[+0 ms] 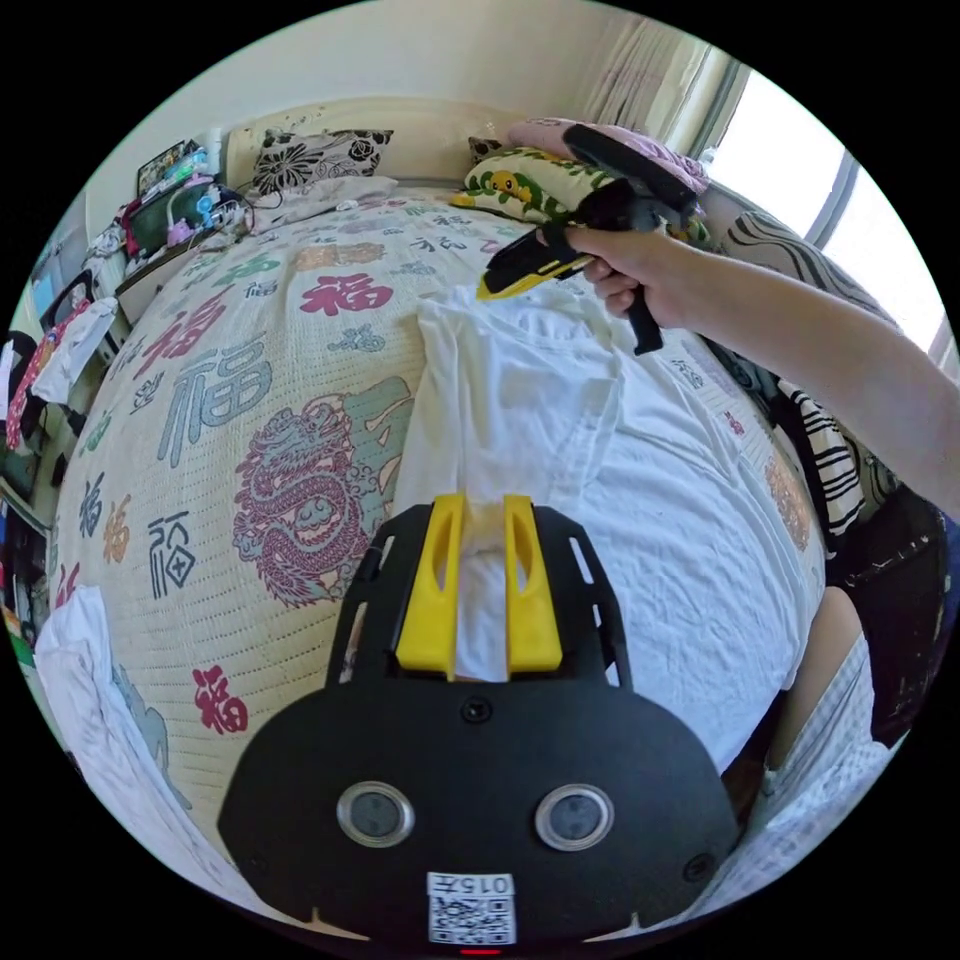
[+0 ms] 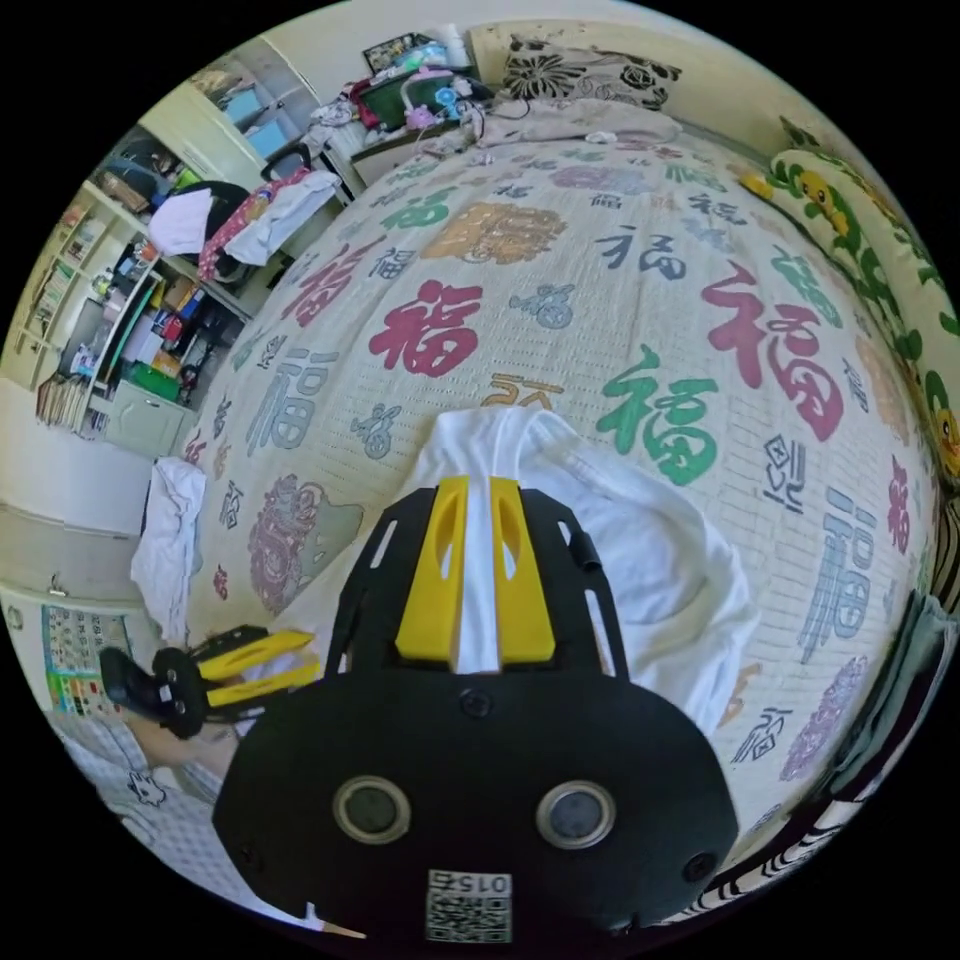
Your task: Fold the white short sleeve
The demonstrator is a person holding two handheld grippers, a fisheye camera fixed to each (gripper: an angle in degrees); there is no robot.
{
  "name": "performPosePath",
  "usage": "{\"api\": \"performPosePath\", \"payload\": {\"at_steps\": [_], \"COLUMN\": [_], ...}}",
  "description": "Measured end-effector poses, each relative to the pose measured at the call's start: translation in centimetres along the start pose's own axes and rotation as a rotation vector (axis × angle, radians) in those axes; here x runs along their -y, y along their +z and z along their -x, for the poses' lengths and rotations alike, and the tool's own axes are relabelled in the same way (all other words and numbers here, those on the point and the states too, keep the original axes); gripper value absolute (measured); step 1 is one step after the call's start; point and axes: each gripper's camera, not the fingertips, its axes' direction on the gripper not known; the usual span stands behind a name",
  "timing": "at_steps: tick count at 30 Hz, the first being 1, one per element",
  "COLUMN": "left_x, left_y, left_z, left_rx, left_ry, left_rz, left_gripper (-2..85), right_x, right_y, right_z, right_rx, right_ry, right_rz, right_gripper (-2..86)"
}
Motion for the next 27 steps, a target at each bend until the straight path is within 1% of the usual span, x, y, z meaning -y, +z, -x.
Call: {"api": "performPosePath", "payload": {"at_steps": [1,3,6,8,9,12,13,15,17,18,20,21,22,23,24,26,27], "left_x": [0.1,0.3,0.5,0.4,0.4,1.0,1.4,2.5,5.6,6.9,13.5,15.2,18.5,21.6,22.9,26.4,26.9], "left_y": [-0.6,-1.0,0.5,2.3,2.6,2.6,2.3,1.0,-1.5,-1.9,-1.7,-1.2,0.4,2.5,3.6,8.3,9.5], "left_z": [-0.6,-1.8,-3.2,-3.7,-3.8,-3.8,-3.3,-2.2,0.4,0.9,2.5,2.7,3.2,3.1,2.8,1.1,0.8], "left_rx": [0.000,-0.020,-0.075,-0.081,-0.078,-0.087,-0.111,-0.113,-0.103,-0.109,-0.088,-0.083,-0.086,-0.084,-0.077,-0.039,-0.031], "left_ry": [0.026,0.078,0.118,0.130,0.132,0.146,0.147,0.163,0.130,0.137,0.125,0.118,0.091,0.088,0.094,0.125,0.134], "left_rz": [-0.042,-0.077,-0.010,0.063,0.068,0.089,0.118,0.117,0.001,-0.029,-0.080,-0.085,-0.072,-0.022,0.008,0.112,0.148], "left_gripper": [6.6,6.6,6.6,6.5,6.5,6.7,7.1,8.1,8.2,8.3,9.2,9.5,10.1,10.5,10.6,9.9,9.4], "right_x": [-1.6,-4.1,-8.0,-10.4,-10.9,-12.3,-12.6,-12.8,-12.6,-12.4,-10.7,-10.1,-9.0,-7.8,-7.1,-5.2,-4.8], "right_y": [-1.3,-2.2,-1.5,0.2,0.6,-1.1,-2.4,-4.8,-7.8,-8.3,-9.2,-9.2,-9.0,-8.5,-8.1,-5.9,-5.4], "right_z": [0.1,0.7,1.0,0.5,0.2,-1.7,-3.0,-5.7,-9.8,-10.7,-13.4,-13.9,-14.4,-14.6,-14.6,-14.6,-14.9], "right_rx": [0.016,0.044,0.045,-0.024,-0.034,0.037,0.043,0.012,-0.081,-0.088,-0.103,-0.106,-0.120,-0.136,-0.148,-0.232,-0.236], "right_ry": [-0.039,-0.110,-0.165,-0.178,-0.172,-0.113,-0.082,-0.028,0.059,0.073,0.135,0.145,0.159,0.157,0.147,0.105,0.102], "right_rz": [-0.018,0.030,0.141,0.236,0.255,0.191,0.156,0.079,-0.020,-0.037,-0.053,-0.051,-0.052,-0.037,-0.019,0.089,0.118], "right_gripper": [2.5,1.2,-0.3,-0.7,-0.7,0.1,1.5,4.6,7.6,8.1,11.6,12.0,12.7,13.3,13.4,12.7,12.3]}}
